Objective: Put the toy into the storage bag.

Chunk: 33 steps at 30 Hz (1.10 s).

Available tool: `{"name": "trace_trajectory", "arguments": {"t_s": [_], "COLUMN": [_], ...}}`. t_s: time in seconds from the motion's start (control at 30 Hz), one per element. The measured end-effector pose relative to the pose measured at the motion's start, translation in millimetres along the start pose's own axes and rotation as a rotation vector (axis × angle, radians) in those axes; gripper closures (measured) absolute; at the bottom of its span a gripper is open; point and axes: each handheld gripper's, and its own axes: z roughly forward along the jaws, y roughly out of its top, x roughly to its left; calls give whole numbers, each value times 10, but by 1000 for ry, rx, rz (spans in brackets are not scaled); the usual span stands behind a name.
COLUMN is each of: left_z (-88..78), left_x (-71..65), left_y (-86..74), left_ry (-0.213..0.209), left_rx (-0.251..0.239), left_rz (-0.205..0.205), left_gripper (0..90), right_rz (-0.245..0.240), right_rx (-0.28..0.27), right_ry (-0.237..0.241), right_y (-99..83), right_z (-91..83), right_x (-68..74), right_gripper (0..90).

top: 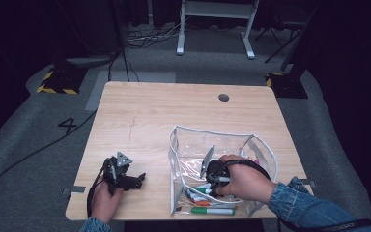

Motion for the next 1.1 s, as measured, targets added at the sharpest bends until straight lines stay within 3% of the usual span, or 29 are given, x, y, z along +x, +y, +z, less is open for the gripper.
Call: {"name": "trace_trajectory", "arguments": {"t_s": [0.13, 0.2, 0.27, 0.43, 0.67, 0.8, 1.1], "left_z": [-1, -1, -1, -1, -1, -1, 0], "left_x": [-1, 0, -1, -1, -1, -1, -2], "left_y": [0, 0, 0, 0, 0, 0, -1], "left_ry": [1, 1, 1, 1, 1, 1, 0], "left_rx": [1, 1, 1, 1, 1, 1, 0], "left_rz": [-1, 0, -1, -1, -1, -1, -4], "left_gripper": [0, 0, 0, 0, 0, 0, 0], "right_rz": [8, 2, 14, 72, 143, 228, 331], "right_rx": [41, 31, -29, -131, -299, -401, -516], "right_ry": [38, 23, 10, -23, -82, -100, -180], "right_y": [7, 9, 5, -23, -131, -228, -572], "right_z": [61, 69, 56, -93, -430, -611, -1005], "right_x": [1, 3, -5, -25, -67, -80, -155], "right_gripper": [767, 689, 595, 522, 511, 476, 520]}}
